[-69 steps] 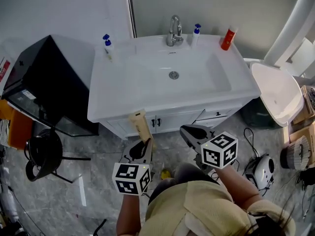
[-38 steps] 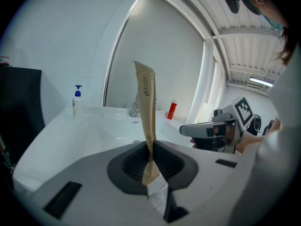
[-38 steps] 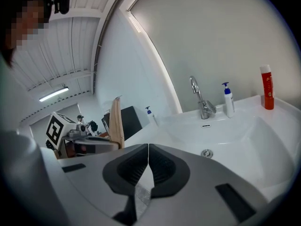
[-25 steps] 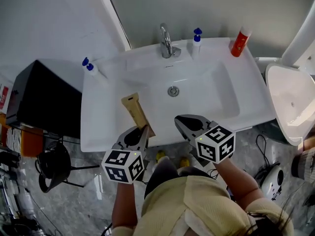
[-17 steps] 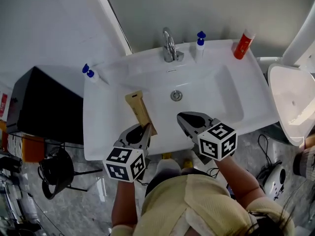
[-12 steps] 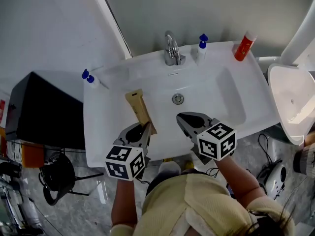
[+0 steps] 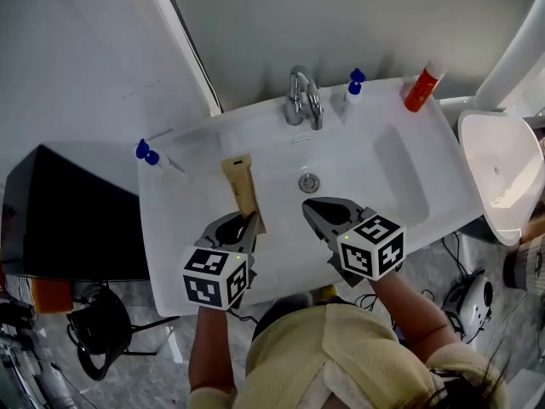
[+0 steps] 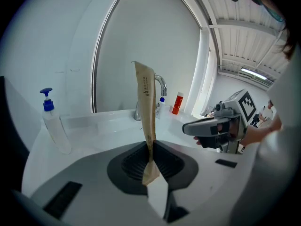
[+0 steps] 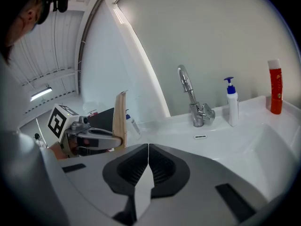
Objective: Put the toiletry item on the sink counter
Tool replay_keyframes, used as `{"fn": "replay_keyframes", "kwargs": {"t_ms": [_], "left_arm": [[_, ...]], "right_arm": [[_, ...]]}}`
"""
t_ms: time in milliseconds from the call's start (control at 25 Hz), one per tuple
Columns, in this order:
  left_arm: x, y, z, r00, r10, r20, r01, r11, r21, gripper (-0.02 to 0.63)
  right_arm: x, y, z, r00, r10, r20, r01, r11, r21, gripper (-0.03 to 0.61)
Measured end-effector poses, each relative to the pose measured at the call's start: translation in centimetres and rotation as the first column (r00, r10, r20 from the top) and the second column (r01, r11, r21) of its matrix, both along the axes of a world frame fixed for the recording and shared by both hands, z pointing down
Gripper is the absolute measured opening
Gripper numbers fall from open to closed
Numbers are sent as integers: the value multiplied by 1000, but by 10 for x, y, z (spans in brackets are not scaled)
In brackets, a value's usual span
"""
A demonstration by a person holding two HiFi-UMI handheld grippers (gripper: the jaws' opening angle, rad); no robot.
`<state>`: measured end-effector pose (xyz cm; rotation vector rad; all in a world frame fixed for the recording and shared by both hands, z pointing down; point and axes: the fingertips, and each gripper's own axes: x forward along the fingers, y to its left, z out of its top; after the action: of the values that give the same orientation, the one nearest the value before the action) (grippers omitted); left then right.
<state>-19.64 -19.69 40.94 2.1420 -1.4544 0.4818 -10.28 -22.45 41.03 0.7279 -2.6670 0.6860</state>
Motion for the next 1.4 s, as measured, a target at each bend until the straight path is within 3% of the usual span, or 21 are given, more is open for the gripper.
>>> {"fn": "replay_keyframes", "kwargs": {"t_ms": [240, 600, 880, 1240, 1400], "left_arm": [[-10, -24, 11, 999, 48, -1, -48, 999, -26, 69], [-34, -57, 30, 989, 98, 112, -90, 994, -69, 69], [-44, -75, 46, 950, 166, 263, -136, 982, -131, 69], [-52, -99, 58, 905, 224, 362, -169, 969, -177, 69], [-65, -111, 64, 870, 231, 436, -150, 965, -213, 67]], "right_arm": [[-7, -17, 5, 999, 33, -37, -33, 999, -4, 26], [-17, -34, 17, 994, 73, -77, -75, 997, -26, 26], [-25, -43, 26, 992, 75, -106, -81, 995, -52, 26], [-37, -58, 39, 989, 83, -120, -93, 993, -74, 26], [-46, -62, 44, 990, 72, -124, -83, 993, -80, 26]]}}
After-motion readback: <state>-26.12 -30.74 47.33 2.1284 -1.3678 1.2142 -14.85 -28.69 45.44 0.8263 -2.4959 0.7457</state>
